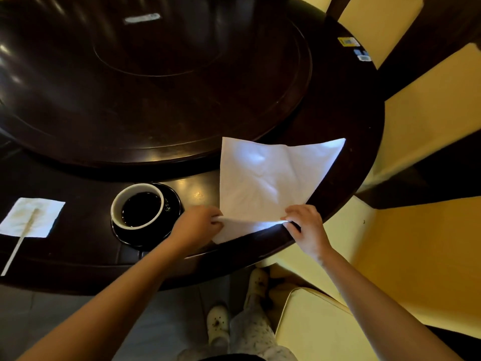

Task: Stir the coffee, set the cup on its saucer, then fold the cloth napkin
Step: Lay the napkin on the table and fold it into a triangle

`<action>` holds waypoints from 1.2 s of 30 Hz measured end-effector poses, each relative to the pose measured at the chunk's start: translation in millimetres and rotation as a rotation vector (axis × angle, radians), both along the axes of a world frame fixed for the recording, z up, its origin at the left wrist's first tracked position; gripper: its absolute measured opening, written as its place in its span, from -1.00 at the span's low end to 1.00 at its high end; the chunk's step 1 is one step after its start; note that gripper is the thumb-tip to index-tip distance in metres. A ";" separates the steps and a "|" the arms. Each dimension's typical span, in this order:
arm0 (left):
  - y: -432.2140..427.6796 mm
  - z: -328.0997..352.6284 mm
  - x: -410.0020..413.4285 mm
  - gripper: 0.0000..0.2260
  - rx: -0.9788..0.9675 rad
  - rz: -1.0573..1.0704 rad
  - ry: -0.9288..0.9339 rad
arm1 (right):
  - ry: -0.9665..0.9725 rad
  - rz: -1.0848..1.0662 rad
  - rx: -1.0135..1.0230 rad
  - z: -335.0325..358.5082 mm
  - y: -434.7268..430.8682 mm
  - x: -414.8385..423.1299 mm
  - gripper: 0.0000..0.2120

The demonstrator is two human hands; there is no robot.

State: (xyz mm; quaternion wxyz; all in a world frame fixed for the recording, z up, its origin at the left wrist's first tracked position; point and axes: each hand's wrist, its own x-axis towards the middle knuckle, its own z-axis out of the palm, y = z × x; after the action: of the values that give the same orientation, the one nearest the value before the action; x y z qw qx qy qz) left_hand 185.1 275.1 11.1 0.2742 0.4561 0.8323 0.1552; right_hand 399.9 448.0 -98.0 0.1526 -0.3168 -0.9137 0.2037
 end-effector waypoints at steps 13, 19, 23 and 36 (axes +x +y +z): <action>79.8 -52.5 -34.5 -0.89 0.179 0.556 -0.592 | -0.098 -0.308 -0.378 15.5 -10.5 24.4 -0.91; 110.0 -68.3 -48.6 -0.78 0.179 0.534 -0.342 | -0.132 -0.473 -0.264 10.6 -10.0 1.2 -0.79; 115.9 -75.8 -53.2 -0.78 0.204 0.529 -0.234 | -0.166 -0.497 -0.148 9.9 -7.9 -8.1 -0.80; 84.7 -110.4 31.2 -0.55 0.228 -0.095 0.271 | -0.232 -0.267 0.114 5.3 -23.3 -47.4 -0.75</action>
State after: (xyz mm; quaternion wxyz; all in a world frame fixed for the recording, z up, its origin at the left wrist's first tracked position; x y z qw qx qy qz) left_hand 216.3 359.8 -99.3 0.1132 0.5399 0.8160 0.1728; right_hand 352.5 424.6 -92.7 0.0899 -0.4476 -0.8850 0.0915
